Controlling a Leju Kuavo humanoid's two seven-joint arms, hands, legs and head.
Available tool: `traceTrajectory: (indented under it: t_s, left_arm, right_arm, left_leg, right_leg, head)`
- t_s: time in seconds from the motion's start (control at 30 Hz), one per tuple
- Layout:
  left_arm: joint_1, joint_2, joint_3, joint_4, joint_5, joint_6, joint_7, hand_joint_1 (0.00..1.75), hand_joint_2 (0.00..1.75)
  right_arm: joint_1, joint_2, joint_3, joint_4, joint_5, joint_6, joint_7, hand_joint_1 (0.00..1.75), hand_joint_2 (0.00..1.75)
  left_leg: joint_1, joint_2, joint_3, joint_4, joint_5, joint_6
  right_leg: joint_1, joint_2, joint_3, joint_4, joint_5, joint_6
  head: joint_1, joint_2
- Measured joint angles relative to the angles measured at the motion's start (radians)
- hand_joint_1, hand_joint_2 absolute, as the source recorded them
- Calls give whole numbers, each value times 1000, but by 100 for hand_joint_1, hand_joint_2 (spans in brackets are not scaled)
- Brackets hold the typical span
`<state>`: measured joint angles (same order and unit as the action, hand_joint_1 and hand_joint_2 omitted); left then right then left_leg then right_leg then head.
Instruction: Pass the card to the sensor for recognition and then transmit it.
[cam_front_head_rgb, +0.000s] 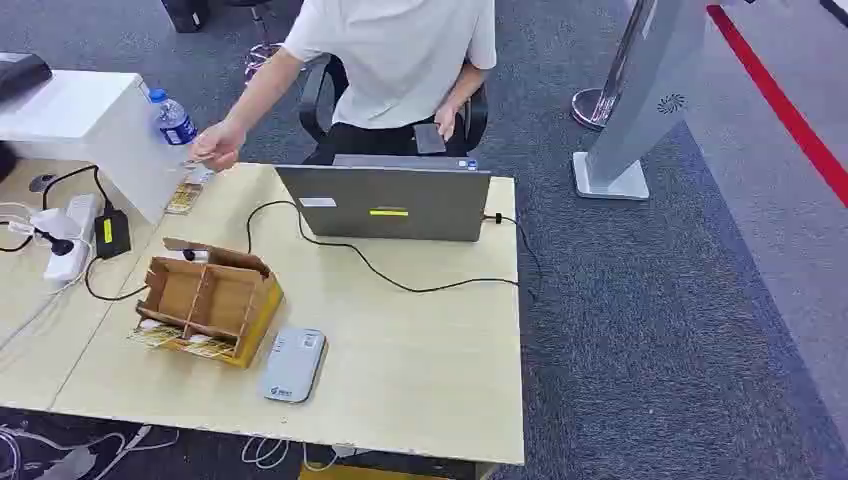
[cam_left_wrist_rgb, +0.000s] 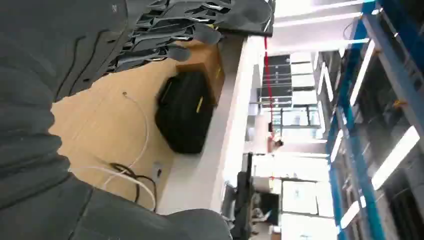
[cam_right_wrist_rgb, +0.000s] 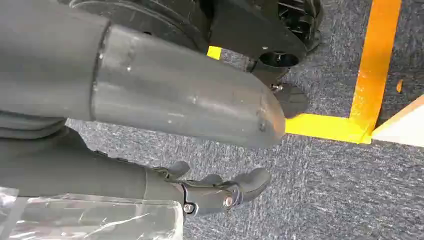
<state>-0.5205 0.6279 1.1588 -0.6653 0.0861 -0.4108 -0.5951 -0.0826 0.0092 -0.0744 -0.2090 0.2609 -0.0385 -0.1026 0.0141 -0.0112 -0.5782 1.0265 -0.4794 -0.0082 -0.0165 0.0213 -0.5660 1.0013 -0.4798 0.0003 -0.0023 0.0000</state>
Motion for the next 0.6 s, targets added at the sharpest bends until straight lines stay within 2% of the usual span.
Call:
traceTrajectory:
  t_s: [0.37, 0.6]
  left_arm:
    - [-128, -47, -268, 0, -264, 123, 115, 0, 175]
    - [-217, -91, -441, 0, -427, 196, 189, 0, 175]
  right_arm:
    - [-6, 2, 1, 0, 21, -1, 20, 0, 0]
    - [-10, 7, 1, 0, 33, -2, 36, 0, 0]
  left_leg:
    - [0, 3, 0, 1, 0, 0]
    - [0, 3, 0, 1, 1, 0]
  right_leg:
    - [0, 3, -2, 0, 1, 0]
    - [0, 3, -1, 0, 2, 1]
  head:
    - [0, 0]
    - [0, 0]
